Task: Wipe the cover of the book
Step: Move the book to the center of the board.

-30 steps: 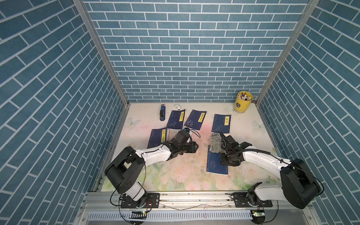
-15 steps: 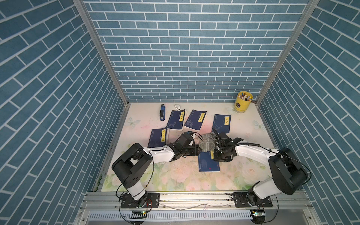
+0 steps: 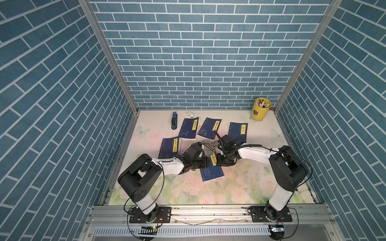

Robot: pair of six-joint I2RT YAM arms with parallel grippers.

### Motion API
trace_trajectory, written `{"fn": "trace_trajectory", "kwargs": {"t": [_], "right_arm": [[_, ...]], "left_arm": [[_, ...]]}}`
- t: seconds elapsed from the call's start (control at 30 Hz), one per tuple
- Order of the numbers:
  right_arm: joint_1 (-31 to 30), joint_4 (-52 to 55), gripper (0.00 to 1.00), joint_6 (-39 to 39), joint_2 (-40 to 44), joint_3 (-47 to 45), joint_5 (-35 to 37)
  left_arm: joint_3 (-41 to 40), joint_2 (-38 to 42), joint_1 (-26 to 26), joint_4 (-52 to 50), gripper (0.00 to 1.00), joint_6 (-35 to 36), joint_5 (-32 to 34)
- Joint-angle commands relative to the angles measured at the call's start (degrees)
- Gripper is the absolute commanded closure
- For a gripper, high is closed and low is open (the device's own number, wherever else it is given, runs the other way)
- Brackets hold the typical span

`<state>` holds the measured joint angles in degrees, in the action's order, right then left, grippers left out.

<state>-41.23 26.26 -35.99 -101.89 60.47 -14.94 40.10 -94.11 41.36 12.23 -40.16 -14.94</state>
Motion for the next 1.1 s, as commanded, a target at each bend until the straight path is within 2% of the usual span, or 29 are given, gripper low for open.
{"fn": "trace_trajectory", "kwargs": {"t": [0.0, 0.17, 0.37, 0.6, 0.83, 1.07], "right_arm": [[-0.75, -1.11, 0.73, 0.25, -1.98, 1.5, -1.85], [-0.76, 1.4, 0.69, 1.87, -0.98, 1.09, 0.05], [-0.78, 3.16, 0.63, 3.18, 1.2, -1.43, 1.31], [-1.29, 4.97, 0.64, 5.55, 2.12, -3.09, 0.01], [-1.68, 2.98, 0.74, 5.58, 1.06, -3.17, -2.76], [-1.92, 1.75, 0.75, 5.1, -0.18, -1.11, -2.42]], "left_arm": [[-2.28, 1.9, -2.32, -5.29, 0.58, 2.07, 1.41], [1.08, 6.73, -2.3, -13.76, 0.46, 5.75, 0.53], [0.18, 10.82, -2.25, -20.17, 0.44, 5.97, 1.98], [-1.78, 7.06, -2.12, -15.66, 0.54, 4.6, -0.07], [-0.25, 1.53, -2.06, -12.21, 0.64, 4.83, -1.83], [3.3, -1.59, -2.25, -12.34, 0.67, 5.66, -0.92]]}}
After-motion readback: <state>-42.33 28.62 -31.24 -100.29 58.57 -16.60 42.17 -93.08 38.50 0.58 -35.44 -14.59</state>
